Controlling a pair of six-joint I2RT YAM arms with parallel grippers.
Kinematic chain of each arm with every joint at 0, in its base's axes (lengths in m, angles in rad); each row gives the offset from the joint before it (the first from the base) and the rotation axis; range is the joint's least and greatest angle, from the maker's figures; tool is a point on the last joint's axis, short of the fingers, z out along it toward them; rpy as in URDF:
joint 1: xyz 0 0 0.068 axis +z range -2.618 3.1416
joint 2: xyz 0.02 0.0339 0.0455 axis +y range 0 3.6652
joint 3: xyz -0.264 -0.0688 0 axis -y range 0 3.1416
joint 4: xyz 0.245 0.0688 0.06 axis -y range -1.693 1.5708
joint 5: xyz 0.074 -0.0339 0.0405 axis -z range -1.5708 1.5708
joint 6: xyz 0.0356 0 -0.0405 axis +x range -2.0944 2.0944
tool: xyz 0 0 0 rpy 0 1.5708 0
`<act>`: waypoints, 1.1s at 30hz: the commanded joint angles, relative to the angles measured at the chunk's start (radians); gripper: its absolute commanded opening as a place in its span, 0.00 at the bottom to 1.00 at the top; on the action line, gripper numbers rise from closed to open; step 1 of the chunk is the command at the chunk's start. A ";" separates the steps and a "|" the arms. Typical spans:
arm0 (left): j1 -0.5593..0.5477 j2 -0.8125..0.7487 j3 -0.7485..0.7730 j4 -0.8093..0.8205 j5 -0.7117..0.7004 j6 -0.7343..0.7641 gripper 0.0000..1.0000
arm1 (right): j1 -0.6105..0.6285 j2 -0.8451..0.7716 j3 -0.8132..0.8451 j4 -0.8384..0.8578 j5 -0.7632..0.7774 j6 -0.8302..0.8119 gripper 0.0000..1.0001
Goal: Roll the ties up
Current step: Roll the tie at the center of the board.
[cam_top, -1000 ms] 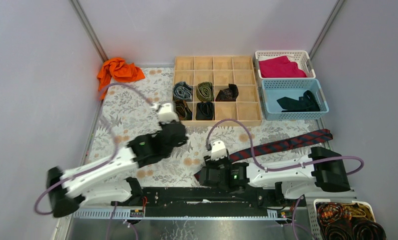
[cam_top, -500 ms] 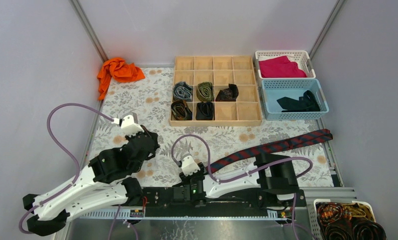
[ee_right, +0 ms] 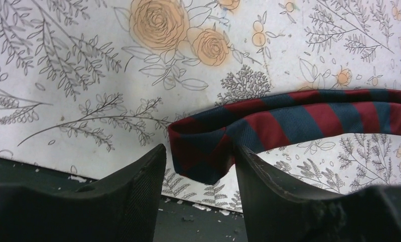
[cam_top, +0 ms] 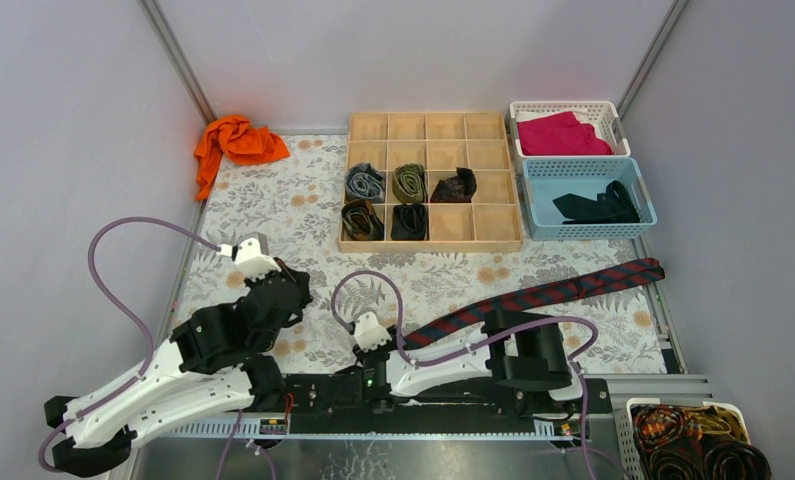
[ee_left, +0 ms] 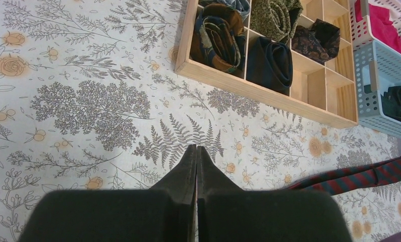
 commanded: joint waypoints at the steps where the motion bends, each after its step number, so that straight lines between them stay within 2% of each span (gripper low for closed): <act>1: -0.001 -0.024 -0.017 -0.017 -0.023 0.004 0.00 | -0.032 0.004 0.037 -0.032 0.081 0.001 0.60; 7: -0.001 -0.020 -0.018 -0.015 -0.026 0.008 0.00 | -0.054 0.028 0.052 -0.023 0.089 -0.045 0.55; 15: -0.001 -0.010 -0.022 -0.011 -0.021 0.010 0.00 | -0.067 0.029 0.057 0.035 0.098 -0.141 0.35; 20: -0.001 -0.005 -0.028 -0.008 -0.019 0.008 0.00 | -0.070 0.003 0.051 0.088 0.082 -0.232 0.32; 23: -0.001 -0.002 -0.030 -0.007 -0.015 0.006 0.00 | -0.074 -0.029 0.019 0.167 0.045 -0.313 0.31; 26: -0.002 0.000 -0.036 -0.004 -0.014 0.003 0.00 | -0.089 -0.090 -0.047 0.273 -0.026 -0.386 0.26; 33: -0.001 0.016 -0.036 0.011 -0.016 0.012 0.00 | -0.189 -0.324 -0.318 0.643 -0.294 -0.497 0.22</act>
